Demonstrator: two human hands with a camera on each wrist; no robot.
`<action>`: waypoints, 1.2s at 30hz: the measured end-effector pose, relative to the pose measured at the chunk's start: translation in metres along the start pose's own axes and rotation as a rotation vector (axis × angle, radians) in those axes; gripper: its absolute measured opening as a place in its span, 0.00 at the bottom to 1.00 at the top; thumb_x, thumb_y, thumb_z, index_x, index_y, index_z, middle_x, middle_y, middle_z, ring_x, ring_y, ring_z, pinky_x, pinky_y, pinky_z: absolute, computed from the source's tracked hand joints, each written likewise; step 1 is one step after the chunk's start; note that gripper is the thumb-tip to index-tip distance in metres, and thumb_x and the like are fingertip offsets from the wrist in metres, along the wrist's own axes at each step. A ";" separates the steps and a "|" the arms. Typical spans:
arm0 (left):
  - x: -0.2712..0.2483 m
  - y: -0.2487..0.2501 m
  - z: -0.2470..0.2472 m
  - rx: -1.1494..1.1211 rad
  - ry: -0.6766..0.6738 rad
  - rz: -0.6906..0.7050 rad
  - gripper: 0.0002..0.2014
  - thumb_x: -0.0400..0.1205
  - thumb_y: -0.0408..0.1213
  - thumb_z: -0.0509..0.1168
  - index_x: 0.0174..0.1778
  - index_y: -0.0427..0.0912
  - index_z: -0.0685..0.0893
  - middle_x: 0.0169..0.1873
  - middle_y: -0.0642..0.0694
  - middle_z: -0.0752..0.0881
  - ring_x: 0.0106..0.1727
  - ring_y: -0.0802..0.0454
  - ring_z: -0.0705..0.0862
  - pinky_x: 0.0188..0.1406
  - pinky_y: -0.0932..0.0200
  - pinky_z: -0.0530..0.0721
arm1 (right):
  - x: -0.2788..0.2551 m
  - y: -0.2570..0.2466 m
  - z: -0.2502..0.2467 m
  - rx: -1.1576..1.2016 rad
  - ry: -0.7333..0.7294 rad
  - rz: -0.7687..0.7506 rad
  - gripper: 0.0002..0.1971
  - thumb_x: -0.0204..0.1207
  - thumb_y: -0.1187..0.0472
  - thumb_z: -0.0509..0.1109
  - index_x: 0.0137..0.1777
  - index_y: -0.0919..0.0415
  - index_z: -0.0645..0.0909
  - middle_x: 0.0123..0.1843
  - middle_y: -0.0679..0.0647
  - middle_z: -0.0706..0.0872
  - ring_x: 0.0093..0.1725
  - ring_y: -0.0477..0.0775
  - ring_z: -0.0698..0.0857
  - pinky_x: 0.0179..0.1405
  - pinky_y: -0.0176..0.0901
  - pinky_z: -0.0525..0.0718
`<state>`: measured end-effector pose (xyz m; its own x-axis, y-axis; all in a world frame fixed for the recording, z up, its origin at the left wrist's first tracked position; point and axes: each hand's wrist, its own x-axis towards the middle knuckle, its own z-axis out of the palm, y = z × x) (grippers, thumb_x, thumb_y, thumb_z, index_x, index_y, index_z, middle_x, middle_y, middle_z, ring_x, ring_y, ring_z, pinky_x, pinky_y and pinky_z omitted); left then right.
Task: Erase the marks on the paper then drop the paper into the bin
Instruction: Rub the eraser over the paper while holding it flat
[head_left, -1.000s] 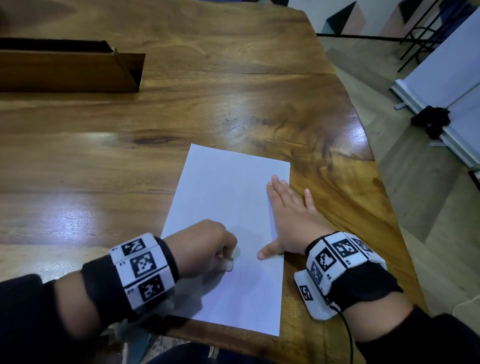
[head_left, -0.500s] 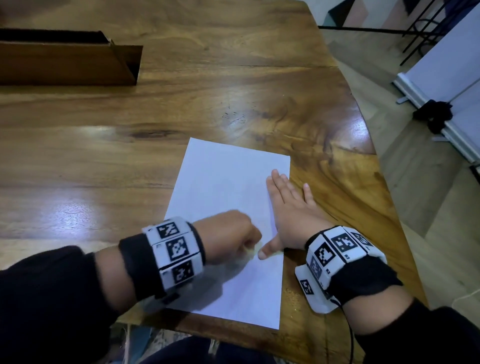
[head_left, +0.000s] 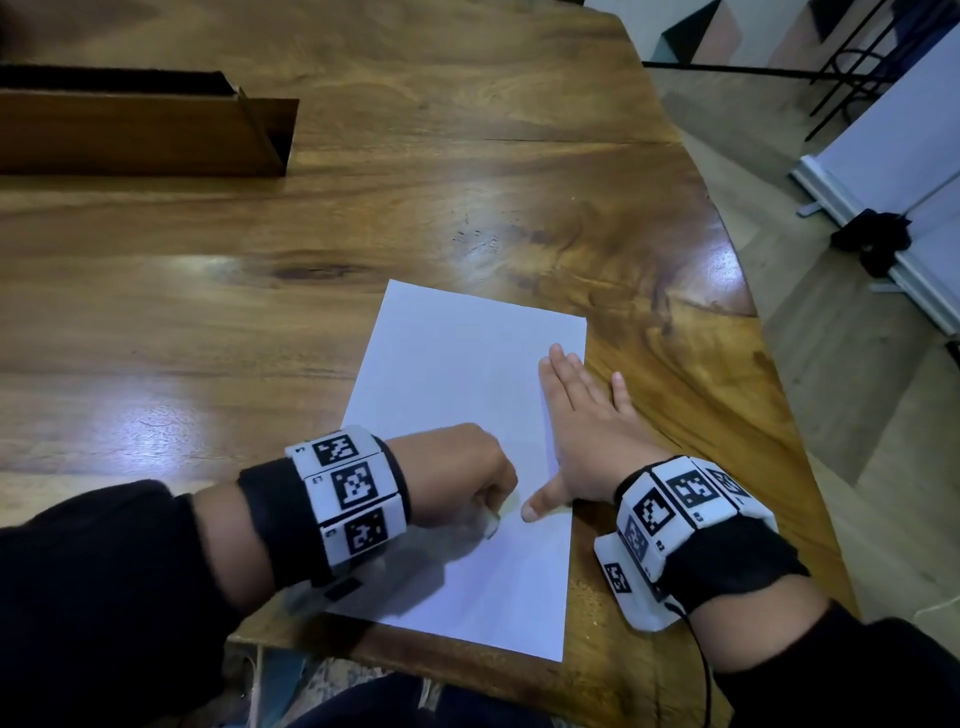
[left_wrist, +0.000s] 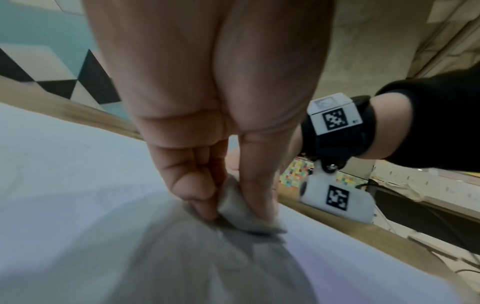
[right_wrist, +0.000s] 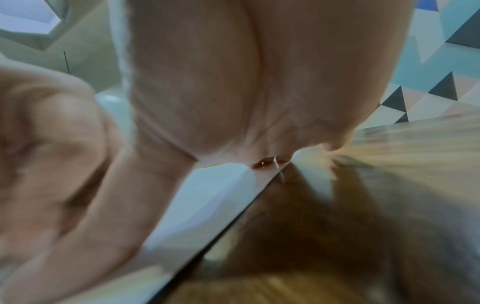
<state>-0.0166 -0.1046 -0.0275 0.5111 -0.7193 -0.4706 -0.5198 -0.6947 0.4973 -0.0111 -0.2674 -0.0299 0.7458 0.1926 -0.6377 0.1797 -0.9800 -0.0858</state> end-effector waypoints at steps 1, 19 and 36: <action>0.004 -0.001 -0.004 -0.007 0.077 -0.017 0.03 0.73 0.32 0.63 0.38 0.40 0.83 0.41 0.41 0.84 0.43 0.41 0.82 0.46 0.49 0.82 | 0.000 0.000 0.000 0.002 0.002 -0.001 0.76 0.53 0.31 0.79 0.79 0.60 0.22 0.80 0.51 0.19 0.80 0.49 0.24 0.79 0.60 0.28; -0.039 -0.041 -0.003 -0.286 0.386 -0.207 0.07 0.74 0.45 0.69 0.44 0.48 0.81 0.37 0.61 0.76 0.43 0.59 0.75 0.42 0.64 0.72 | -0.002 0.000 0.009 0.042 0.050 0.034 0.73 0.56 0.32 0.79 0.80 0.54 0.23 0.80 0.57 0.20 0.80 0.54 0.23 0.81 0.54 0.32; -0.023 -0.028 0.001 -0.115 0.518 -0.190 0.08 0.74 0.41 0.69 0.46 0.44 0.83 0.45 0.46 0.82 0.50 0.46 0.80 0.48 0.56 0.76 | 0.000 0.001 0.007 0.017 0.027 -0.090 0.69 0.61 0.37 0.79 0.81 0.54 0.26 0.80 0.56 0.19 0.80 0.54 0.24 0.81 0.51 0.32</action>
<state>-0.0145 -0.0688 -0.0309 0.8726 -0.4633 -0.1548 -0.3230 -0.7850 0.5286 -0.0150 -0.2685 -0.0353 0.7440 0.2813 -0.6061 0.2362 -0.9592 -0.1553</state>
